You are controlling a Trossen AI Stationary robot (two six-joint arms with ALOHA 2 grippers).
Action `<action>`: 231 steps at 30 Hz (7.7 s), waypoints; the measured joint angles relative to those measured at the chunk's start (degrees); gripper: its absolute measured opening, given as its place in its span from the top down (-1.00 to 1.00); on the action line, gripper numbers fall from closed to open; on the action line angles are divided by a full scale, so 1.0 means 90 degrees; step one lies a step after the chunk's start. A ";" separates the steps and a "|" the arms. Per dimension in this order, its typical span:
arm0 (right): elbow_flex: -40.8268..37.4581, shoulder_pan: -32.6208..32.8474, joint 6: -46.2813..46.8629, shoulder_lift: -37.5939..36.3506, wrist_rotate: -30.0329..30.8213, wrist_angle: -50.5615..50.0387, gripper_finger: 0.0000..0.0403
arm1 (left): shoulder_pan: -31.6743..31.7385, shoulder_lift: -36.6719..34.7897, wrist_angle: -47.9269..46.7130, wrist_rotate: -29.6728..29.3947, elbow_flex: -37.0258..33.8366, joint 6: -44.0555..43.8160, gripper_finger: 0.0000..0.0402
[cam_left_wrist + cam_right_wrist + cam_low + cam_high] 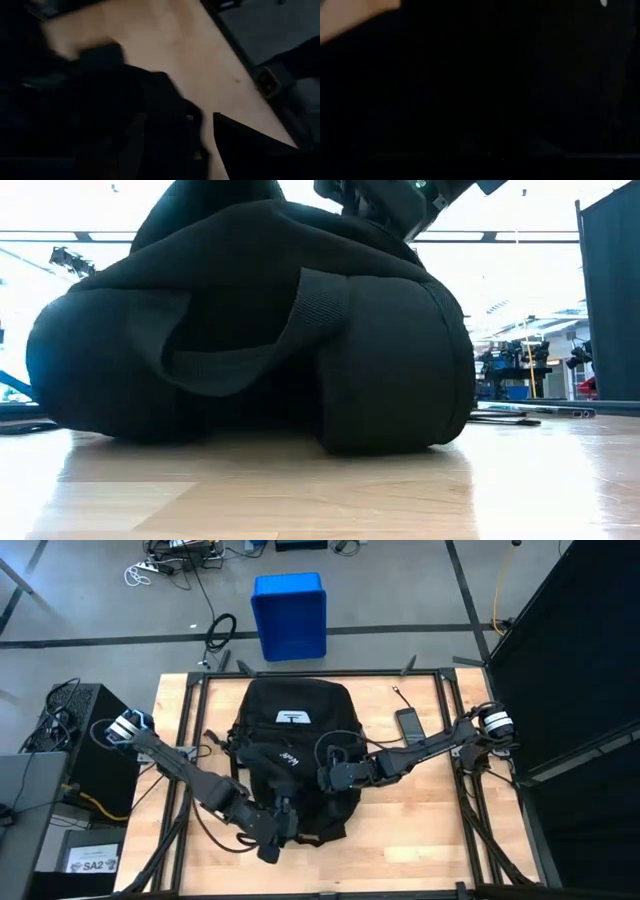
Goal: Unpack backpack
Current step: Put the yellow zipper pouch into the backpack, then put the black cellphone into the backpack
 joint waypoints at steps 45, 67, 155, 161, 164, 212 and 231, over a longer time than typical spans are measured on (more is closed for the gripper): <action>-0.0005 -0.0093 -0.0385 -0.0465 0.0996 0.0279 1.00 | -0.1716 -0.2580 -0.0990 -0.5637 -0.3443 -0.3335 -0.02; -0.0005 -0.0168 -0.1255 -0.0595 0.2058 0.1043 1.00 | 0.1018 -0.2936 0.0446 -0.4826 -0.3438 -0.0046 -0.02; -0.3847 -0.5855 0.2429 -0.2534 -0.0487 -0.3508 -0.85 | 0.2951 -0.2715 0.6007 -0.1233 -0.5257 0.1886 1.00; -0.3847 -0.6140 0.2379 -0.2529 -0.0411 -0.3610 -0.66 | 0.2948 -0.2717 0.6007 -0.1233 -0.5257 0.1886 1.00; -0.3811 -0.6171 0.2162 -0.2526 -0.0541 -0.3614 -0.58 | 0.2948 -0.2716 0.6003 -0.1137 -0.5257 0.1883 1.00; -0.3317 -0.7046 0.0554 -0.2468 -0.3051 -0.3683 -0.96 | 0.2949 -0.2716 0.5975 -0.0808 -0.5257 0.1905 1.00; -0.3317 -0.6630 0.0775 -0.2468 -0.2846 -0.3289 -0.97 | 0.2948 -0.2716 0.5968 -0.0808 -0.5257 0.1905 1.00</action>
